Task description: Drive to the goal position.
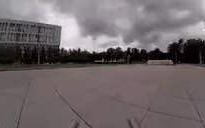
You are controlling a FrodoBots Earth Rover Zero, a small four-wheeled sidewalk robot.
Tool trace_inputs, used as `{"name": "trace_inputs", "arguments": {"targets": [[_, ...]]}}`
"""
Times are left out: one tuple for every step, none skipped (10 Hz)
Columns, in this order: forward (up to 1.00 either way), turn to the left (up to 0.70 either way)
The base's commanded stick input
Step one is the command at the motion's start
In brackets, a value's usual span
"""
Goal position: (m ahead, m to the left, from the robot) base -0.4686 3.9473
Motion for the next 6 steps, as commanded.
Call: {"name": "trace_inputs", "arguments": {"targets": [[0.0, 1.0], [0.0, 1.0], [0.0, 1.0], [0.0, 1.0], [0.0, 1.0], [0.0, 1.0]]}}
